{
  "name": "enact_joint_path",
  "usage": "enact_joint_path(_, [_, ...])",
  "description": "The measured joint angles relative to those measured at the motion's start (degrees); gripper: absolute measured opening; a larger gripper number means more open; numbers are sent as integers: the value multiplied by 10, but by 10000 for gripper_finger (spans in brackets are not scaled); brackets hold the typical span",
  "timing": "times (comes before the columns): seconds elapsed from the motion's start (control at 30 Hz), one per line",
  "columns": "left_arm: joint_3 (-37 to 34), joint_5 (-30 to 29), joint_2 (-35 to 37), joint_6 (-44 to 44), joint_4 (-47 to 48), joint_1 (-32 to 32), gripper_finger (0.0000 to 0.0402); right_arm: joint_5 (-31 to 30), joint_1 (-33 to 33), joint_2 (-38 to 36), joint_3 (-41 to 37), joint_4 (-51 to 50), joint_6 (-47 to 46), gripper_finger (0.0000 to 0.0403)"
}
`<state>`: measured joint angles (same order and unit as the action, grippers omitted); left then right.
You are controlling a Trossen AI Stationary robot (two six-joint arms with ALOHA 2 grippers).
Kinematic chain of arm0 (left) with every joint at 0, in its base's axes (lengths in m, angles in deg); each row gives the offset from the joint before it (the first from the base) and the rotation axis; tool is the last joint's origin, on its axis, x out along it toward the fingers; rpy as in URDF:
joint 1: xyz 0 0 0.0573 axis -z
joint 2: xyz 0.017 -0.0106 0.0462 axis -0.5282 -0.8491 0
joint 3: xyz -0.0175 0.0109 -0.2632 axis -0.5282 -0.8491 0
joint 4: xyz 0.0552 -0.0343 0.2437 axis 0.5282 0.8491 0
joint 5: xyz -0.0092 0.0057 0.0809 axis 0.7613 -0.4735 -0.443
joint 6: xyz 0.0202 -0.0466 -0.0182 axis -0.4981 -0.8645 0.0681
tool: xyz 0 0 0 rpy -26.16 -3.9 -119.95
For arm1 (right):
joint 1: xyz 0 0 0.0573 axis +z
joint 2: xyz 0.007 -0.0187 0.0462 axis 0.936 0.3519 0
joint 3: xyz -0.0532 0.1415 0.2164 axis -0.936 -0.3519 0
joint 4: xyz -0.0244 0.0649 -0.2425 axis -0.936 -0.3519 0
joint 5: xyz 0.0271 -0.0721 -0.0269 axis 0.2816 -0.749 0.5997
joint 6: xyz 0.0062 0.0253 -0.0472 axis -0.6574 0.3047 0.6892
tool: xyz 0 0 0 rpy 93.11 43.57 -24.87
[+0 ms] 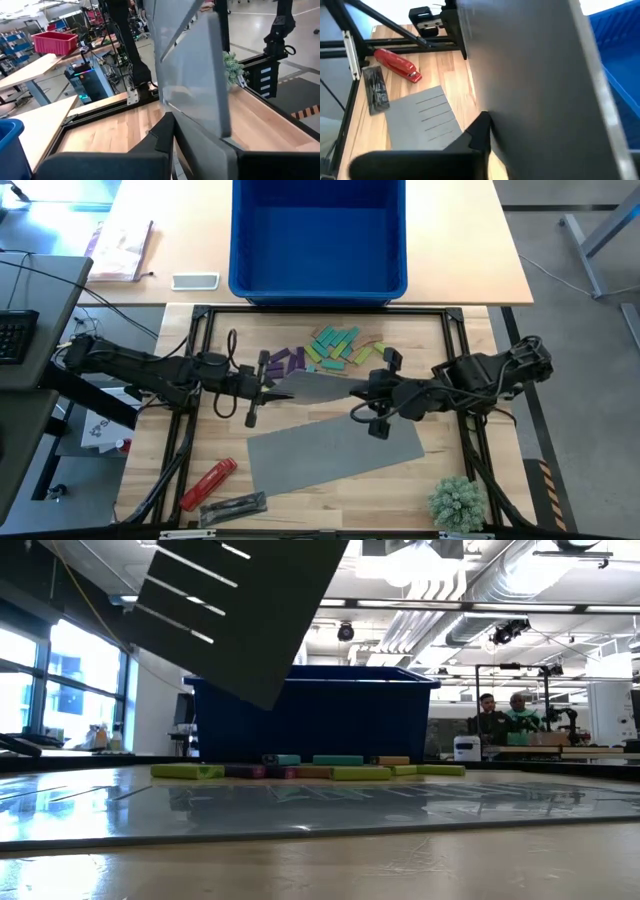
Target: Sort blocks
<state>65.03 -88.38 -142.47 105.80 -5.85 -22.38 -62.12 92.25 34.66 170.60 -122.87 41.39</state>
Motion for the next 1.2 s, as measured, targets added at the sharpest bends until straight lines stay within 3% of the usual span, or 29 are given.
enact_joint_path(0.27, [0, -49, 57, 0, 119, 0, 0, 2, 11, -17, 0, -4, -19, 152])
enact_joint_path(0.43, [1, -54, 87, -24, 232, -1, 0, -3, 17, -40, 2, -7, -18, 199])
enact_joint_path(0.6, [13, -54, 89, -55, 313, -1, 0, -18, 14, -32, 2, 1, -11, 213])
enact_joint_path(1.2, [14, -33, 89, -80, 334, -1, 0, -10, -35, 100, 1, 132, 106, 213])
